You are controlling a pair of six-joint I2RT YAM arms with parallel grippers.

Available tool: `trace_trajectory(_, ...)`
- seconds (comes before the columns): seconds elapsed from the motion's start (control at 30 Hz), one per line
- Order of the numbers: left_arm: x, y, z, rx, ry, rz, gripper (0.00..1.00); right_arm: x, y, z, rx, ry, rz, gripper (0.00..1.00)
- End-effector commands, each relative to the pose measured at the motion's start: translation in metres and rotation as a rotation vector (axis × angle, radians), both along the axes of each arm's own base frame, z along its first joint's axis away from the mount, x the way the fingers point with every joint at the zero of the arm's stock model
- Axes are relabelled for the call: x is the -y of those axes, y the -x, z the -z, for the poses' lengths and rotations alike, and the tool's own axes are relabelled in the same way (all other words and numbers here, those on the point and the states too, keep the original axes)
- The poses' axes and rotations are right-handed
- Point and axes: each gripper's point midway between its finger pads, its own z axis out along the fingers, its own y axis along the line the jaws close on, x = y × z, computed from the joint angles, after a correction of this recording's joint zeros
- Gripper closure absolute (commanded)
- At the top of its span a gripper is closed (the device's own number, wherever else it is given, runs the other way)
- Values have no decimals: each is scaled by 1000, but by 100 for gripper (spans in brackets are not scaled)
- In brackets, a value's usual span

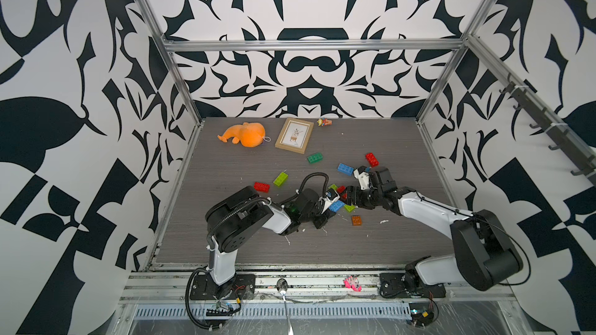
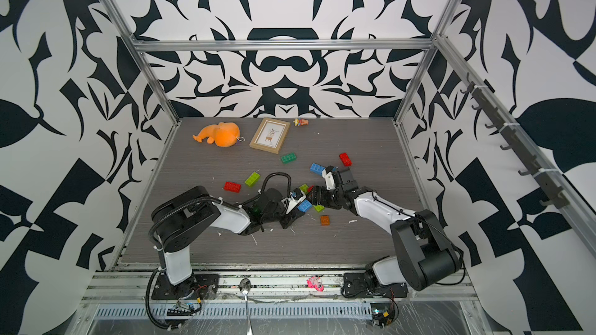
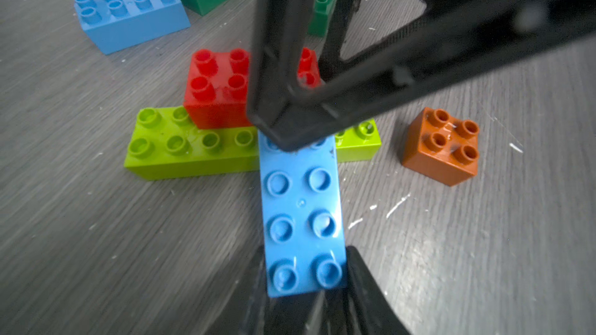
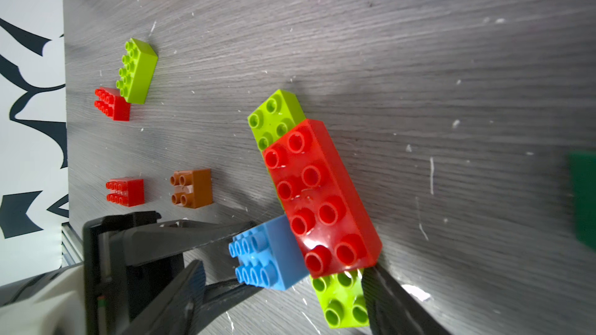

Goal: Assemble a small pinwheel with lego
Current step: Pick up the lego brick from the center of the board.

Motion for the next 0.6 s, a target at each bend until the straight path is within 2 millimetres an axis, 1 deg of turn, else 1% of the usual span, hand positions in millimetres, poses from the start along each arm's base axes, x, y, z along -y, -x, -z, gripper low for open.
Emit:
trace_trajectory(0.0,-8,5,-7,-27,-2,-11,69,-4,-7,-8,33,-37,0,20)
trace_trajectory(0.03,-9,6,-9,-36,-4,-15,71,-5,-6,-7,28,-42,-6,20)
trace_trajectory(0.13,-17,9,-15,-62,-21,-37,71,-10,-6,-2,3,-60,-20,20)
trace_trajectory(0.3,-26,15,-21,-109,-74,-46,71,-6,-7,2,-4,-36,-4,20)
trace_trajectory(0.33,-28,15,-21,-121,-97,-50,71,-3,-7,1,5,-20,0,20)
trace_trajectory(0.43,-31,15,-24,-159,-146,-56,71,2,-8,-11,63,-4,17,20)
trace_trajectory(0.5,-30,16,-29,-180,-158,-52,70,7,-9,-17,101,7,35,19)
trace_trajectory(0.57,-28,16,-32,-193,-163,-42,69,8,-10,-15,108,11,35,17)
